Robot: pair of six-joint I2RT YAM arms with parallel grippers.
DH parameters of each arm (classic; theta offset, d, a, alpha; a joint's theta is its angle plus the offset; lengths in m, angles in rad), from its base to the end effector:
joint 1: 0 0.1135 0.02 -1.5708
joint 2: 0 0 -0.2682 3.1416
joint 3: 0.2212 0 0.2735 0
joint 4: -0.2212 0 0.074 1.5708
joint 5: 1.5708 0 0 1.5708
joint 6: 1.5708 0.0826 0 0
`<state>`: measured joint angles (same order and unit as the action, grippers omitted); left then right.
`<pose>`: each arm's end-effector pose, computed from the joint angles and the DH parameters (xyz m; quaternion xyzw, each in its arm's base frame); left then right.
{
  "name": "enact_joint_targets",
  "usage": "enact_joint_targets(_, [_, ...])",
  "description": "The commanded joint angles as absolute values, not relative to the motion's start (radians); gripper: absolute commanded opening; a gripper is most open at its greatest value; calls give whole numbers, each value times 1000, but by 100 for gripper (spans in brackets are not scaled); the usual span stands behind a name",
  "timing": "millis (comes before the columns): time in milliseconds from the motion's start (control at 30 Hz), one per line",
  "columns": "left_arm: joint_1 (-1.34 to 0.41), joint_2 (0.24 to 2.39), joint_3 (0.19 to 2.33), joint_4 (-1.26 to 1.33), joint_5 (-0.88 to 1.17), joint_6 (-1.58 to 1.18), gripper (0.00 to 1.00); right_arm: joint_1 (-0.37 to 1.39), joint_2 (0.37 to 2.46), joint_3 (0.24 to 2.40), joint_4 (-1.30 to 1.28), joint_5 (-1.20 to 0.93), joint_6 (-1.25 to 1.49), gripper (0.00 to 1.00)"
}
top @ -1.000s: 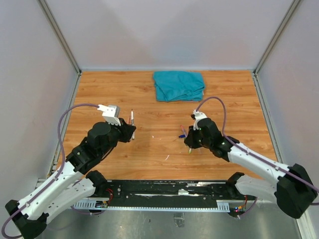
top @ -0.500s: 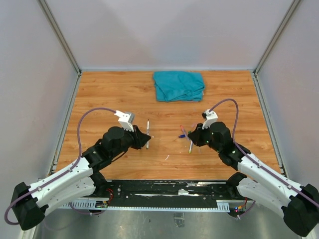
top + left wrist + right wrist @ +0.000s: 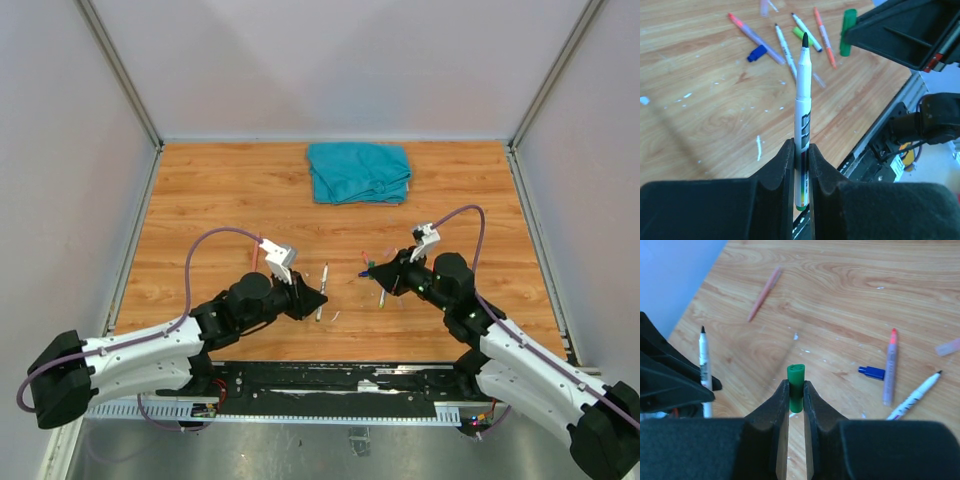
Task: Insert the pens into the pen caps
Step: Insert the pen cap onto the pen.
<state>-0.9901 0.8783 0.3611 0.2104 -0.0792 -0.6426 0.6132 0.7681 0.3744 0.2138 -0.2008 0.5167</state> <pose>0.1478 -0.2133 0.1929 0.1163 0.7981 -0.4082 0.4276 0.1941 0.1568 0.2252 -0.1010 0.7599 0.4063 0.4972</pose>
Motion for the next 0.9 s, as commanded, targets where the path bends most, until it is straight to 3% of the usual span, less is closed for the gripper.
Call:
enact_joint_targets(0, [-1051,915,334,422,-102,-620,0,603,754,311,465,-279,669,1])
enact_joint_targets(300, [-1112,989,300,598,-46,-596,1,605,810,274,713,-314,808,1])
enact_joint_targets(867, [-1124,1022,310,609,-29,-583,1,614,934,253,1017,-423,967,1])
